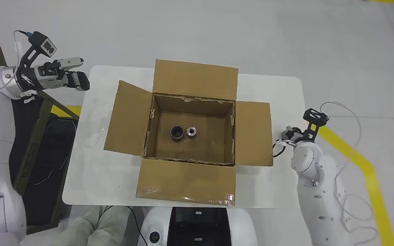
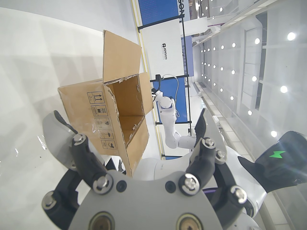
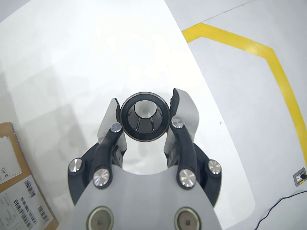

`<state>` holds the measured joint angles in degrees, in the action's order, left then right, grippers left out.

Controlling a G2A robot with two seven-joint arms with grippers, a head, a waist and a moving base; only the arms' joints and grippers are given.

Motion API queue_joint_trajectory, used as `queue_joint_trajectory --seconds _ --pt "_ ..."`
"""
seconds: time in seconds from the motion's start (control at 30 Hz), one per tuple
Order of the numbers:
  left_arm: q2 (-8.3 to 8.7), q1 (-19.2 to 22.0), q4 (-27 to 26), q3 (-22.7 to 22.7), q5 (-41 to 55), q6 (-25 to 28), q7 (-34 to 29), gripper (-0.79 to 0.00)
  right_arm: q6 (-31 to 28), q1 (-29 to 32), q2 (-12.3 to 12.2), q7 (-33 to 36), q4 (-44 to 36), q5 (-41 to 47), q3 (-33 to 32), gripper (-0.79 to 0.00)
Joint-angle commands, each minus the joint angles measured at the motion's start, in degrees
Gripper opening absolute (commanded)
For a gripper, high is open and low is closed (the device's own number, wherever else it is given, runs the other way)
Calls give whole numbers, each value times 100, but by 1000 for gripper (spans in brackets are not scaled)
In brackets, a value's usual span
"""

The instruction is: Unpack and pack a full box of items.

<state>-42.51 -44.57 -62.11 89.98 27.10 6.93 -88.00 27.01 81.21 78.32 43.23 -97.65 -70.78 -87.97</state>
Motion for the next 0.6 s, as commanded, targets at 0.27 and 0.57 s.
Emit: queue_joint_trajectory --seconds 0.27,0.57 --pt "0 0 0 0 0 0 0 0 117 -68 19 -21 174 -24 78 -610" --pt "0 0 0 0 0 0 0 0 176 -89 26 45 132 -119 131 -185"
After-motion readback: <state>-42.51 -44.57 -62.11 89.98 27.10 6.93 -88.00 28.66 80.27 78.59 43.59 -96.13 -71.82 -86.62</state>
